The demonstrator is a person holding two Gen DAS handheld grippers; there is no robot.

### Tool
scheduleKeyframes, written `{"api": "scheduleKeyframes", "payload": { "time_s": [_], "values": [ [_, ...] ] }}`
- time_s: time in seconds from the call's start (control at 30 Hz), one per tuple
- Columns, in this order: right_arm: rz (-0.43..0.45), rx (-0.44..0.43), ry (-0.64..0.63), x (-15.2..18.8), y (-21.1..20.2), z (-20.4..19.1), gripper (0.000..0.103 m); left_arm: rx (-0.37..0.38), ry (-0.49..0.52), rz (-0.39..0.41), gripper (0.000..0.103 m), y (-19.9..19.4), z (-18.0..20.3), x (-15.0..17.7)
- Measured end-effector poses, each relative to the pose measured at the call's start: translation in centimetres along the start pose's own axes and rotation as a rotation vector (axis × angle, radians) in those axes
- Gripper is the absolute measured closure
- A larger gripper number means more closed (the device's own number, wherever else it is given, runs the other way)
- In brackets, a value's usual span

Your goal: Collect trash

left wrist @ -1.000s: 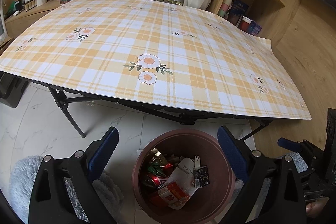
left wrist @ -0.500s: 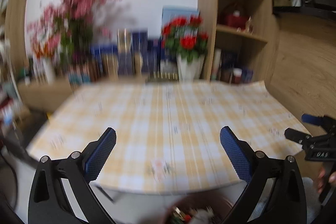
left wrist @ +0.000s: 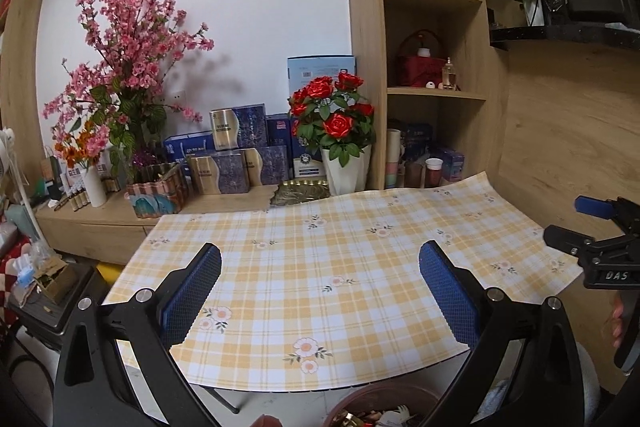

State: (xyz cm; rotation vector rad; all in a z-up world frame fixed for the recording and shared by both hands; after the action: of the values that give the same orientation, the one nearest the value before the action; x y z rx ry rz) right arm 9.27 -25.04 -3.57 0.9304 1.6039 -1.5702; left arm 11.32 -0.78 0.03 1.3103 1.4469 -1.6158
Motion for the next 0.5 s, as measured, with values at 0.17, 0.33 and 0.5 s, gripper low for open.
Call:
{"api": "scheduleKeyframes", "payload": {
  "time_s": [0.17, 0.33, 0.5],
  "values": [
    [0.000, -0.010, 0.004, 0.1, -0.4, -0.3, 0.006, -0.002, -0.001, -0.003, 0.006, -0.3, 0.2, -0.2],
    [0.004, -0.012, 0.003, 0.0, -0.7, -0.3, 0.006, -0.035, 0.021, -0.003, 0.006, -0.4, 0.2, -0.2],
    [0.010, -0.010, 0.007, -0.3, -1.1, -0.4, 0.006, -0.042, 0.031, -0.006, 0.006, -0.4, 0.3, -0.2]
  ]
}}
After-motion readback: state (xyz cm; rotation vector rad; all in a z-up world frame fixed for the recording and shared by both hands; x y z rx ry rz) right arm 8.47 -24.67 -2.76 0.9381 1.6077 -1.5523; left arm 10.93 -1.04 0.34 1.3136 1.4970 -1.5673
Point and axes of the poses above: each gripper's, at about its wrist camera, not at the fingertips, and y roughly the way its jaws point, z to its right, x to its underside, the point moved 10 cm from there along y, roughly the way its jaws point, and after that the axes turned 2 degrees about y, right-handed, at the moved point
